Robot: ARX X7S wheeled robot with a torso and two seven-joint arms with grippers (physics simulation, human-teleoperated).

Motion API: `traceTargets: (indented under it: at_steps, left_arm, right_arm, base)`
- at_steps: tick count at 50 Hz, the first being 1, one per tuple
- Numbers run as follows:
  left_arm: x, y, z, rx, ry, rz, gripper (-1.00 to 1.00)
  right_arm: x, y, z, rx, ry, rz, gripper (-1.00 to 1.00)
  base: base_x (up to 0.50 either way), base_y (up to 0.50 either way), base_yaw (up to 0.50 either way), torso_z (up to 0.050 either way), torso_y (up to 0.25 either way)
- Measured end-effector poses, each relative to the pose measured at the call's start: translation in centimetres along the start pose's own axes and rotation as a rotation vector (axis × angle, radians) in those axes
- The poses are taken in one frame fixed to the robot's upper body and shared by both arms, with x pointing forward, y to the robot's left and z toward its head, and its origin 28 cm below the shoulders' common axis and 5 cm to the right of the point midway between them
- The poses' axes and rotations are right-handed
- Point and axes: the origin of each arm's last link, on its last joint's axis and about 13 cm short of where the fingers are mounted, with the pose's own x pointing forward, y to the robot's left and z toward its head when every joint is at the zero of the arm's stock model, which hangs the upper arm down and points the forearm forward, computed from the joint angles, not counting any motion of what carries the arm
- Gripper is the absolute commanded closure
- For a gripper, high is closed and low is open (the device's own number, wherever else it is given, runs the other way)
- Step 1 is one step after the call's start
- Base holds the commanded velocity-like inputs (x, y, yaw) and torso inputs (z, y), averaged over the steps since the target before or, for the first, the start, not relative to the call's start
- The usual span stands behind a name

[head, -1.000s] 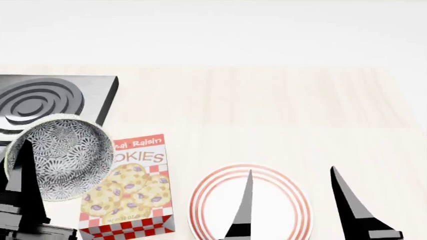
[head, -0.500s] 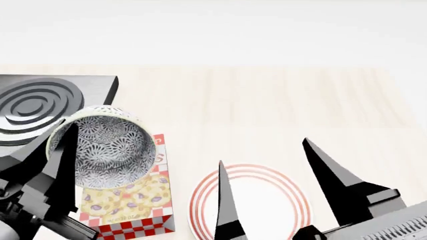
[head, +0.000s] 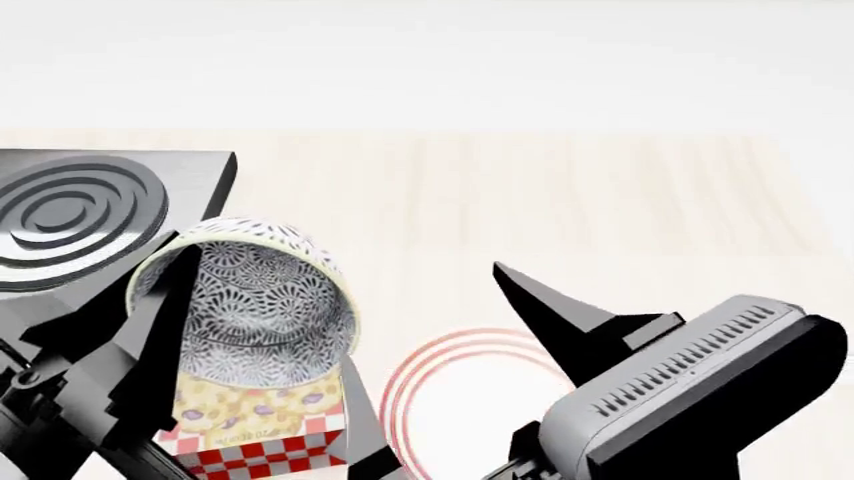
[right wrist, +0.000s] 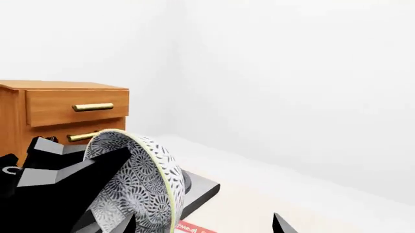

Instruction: Pick the akita bowl from table center and place it on the plate.

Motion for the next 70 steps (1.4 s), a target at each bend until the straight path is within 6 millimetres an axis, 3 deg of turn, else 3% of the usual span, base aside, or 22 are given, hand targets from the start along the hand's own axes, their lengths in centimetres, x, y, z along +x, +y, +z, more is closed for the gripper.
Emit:
traceTargets:
  at_steps: [31, 32, 61, 62, 70]
  left_arm:
    - [0.0, -0.7, 1.4, -0.008, -0.026, -0.062, 1.0]
    - [0.0, -0.7, 1.5, -0.009, -0.027, -0.063, 1.0]
    - [-0.1, -0.8, 1.5, -0.01, -0.028, -0.068, 1.0]
    - [-0.1, -0.8, 1.5, -0.01, -0.028, -0.068, -1.0]
    - [-0.3, -0.9, 1.0, -0.001, -0.016, -0.066, -1.0]
  right_arm:
    - [1.7, 0.3, -1.0, 0.04, 0.011, 0.065, -1.0]
    - [1.8, 0.3, -1.0, 0.043, 0.011, 0.065, 1.0]
    - [2.1, 0.6, -1.9, 0.063, 0.004, 0.08, 1.0]
    - [2.1, 0.6, -1.9, 0.064, 0.004, 0.08, 1.0]
    - [2.0, 0.7, -2.1, 0.074, 0.003, 0.079, 1.0]
  base:
    - [0.0, 0.0, 0.0, 0.0, 0.0]
    - [0.0, 0.0, 0.0, 0.0, 0.0]
    - [0.0, 0.0, 0.0, 0.0, 0.0]
    - [0.0, 0.0, 0.0, 0.0, 0.0]
    - [0.0, 0.0, 0.0, 0.0, 0.001]
